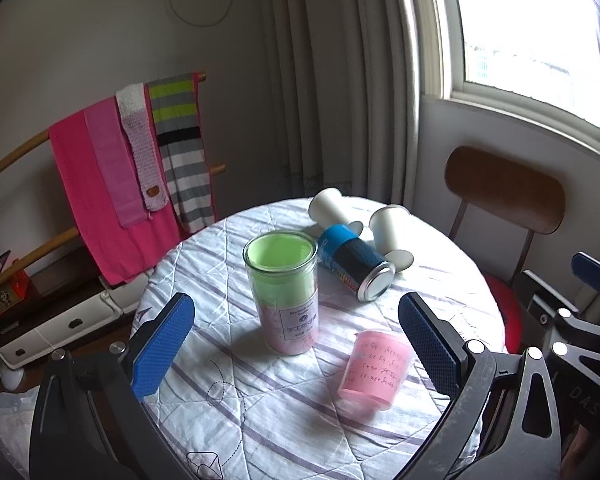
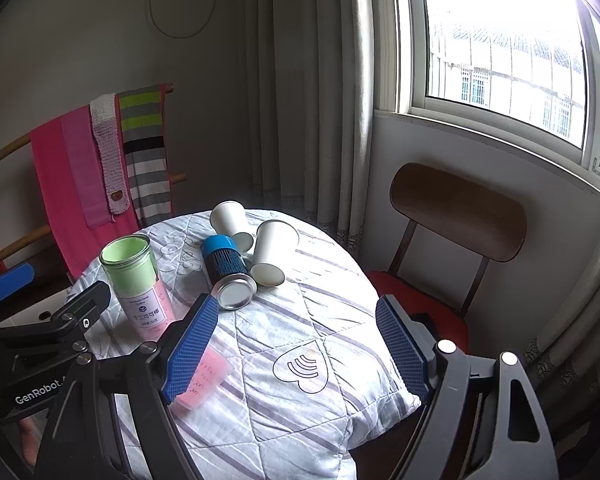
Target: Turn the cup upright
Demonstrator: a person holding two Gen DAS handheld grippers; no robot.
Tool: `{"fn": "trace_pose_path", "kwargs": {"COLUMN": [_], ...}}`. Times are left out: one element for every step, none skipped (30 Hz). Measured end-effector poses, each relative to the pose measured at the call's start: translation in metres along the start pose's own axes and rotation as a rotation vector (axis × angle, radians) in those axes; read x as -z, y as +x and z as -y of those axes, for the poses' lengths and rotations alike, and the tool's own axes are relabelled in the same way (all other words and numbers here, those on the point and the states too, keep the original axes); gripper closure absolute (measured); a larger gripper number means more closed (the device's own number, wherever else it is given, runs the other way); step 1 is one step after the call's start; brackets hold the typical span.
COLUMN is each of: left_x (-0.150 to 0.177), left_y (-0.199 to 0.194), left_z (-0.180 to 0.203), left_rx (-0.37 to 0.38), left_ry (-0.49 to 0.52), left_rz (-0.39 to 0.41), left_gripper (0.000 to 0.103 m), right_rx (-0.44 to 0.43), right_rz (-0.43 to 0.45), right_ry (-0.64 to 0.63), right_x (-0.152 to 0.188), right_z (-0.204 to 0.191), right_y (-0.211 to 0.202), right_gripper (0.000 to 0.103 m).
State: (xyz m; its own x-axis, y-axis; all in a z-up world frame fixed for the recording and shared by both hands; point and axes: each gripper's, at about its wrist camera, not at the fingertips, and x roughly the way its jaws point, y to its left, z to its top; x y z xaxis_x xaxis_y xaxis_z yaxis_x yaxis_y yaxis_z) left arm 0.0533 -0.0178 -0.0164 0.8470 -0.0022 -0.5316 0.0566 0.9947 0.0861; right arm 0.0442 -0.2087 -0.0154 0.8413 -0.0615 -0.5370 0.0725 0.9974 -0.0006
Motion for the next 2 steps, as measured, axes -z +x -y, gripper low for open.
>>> {"fn": "trace_pose_path", "kwargs": {"left_x": [0.0001,-0.0002], "left_y": [-0.0020,-0.0033], "left_z": [-0.0004,-0.0006], "left_rx": [-0.002,-0.010], "left_ry": [-0.002,0.000], "left_rz": [0.005,0.006], "left_gripper": [0.000,0.000], "right_rx": [0.001,0.002], "right_rz": [0.002,0.004], "right_ry": [-0.001,-0.002], "right_x": [-0.0003,-0.0007], "right_z": [-0.0010,-0.0011], "right_y": [-0.0012,-0.0025], "right_gripper": [0.020,0.020]}}
